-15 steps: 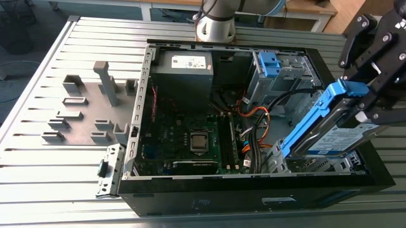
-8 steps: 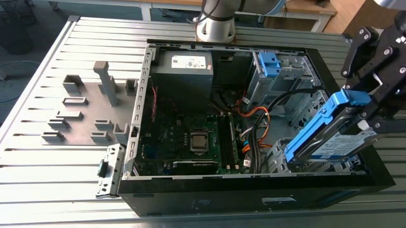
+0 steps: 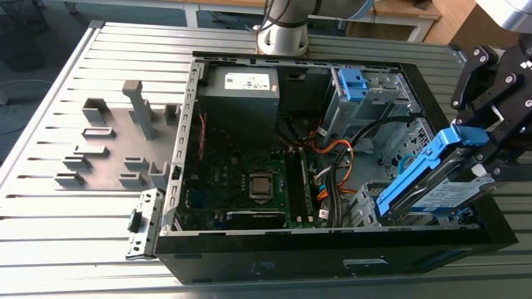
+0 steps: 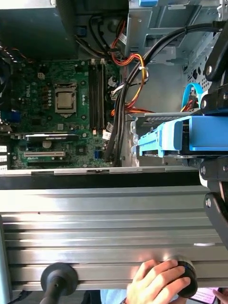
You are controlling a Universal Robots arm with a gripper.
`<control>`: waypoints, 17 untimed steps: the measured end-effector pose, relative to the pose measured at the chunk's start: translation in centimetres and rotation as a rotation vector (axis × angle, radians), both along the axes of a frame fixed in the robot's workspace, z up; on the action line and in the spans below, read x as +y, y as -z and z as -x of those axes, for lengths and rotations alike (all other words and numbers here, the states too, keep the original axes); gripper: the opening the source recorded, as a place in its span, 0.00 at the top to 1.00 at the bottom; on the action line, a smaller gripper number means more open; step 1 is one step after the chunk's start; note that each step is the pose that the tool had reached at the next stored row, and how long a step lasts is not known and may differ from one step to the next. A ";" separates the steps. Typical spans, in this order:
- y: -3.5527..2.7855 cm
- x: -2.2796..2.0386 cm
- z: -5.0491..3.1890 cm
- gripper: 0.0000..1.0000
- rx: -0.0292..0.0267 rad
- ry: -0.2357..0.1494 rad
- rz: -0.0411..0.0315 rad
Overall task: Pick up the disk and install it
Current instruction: 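Pick up the disk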
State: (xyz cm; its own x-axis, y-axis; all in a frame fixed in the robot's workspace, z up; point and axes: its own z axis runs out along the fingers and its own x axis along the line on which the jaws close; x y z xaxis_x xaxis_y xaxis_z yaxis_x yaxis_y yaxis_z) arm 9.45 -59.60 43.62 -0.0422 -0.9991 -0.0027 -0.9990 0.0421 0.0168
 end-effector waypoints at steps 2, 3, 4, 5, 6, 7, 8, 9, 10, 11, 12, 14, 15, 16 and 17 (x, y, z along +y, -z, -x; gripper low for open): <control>0.01 0.12 0.00 0.64 0.0000 0.000 -0.0002; 0.01 0.22 -0.01 0.64 0.0000 -0.001 -0.0002; 0.01 0.36 -0.01 0.64 0.0000 -0.001 -0.0001; 0.01 0.48 -0.01 0.64 0.0000 -0.002 -0.0002; 0.01 0.60 -0.01 0.64 0.0000 -0.002 -0.0001; 0.02 0.70 -0.01 0.64 0.0000 -0.003 -0.0002; 0.02 0.80 -0.01 0.64 0.0000 -0.004 -0.0002; 0.03 0.90 -0.01 0.64 0.0000 -0.004 -0.0001; 0.04 0.99 -0.01 0.64 0.0000 -0.005 -0.0002; 0.05 1.07 -0.01 0.64 0.0000 -0.006 -0.0002; 0.06 1.15 -0.01 0.64 0.0000 -0.007 -0.0001; 0.11 1.34 -0.01 0.64 0.0000 -0.009 -0.0002; 0.13 1.47 -0.01 0.64 0.0000 -0.010 -0.0001; 0.15 1.66 -0.01 0.64 0.0000 -0.012 -0.0001; 0.19 1.86 -0.01 0.64 0.0000 -0.013 -0.0001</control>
State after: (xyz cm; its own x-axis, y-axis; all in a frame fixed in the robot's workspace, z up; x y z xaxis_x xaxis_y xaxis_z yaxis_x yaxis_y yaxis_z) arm 9.46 -57.73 43.44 -0.0292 -0.9996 -0.0028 -0.9994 0.0291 0.0168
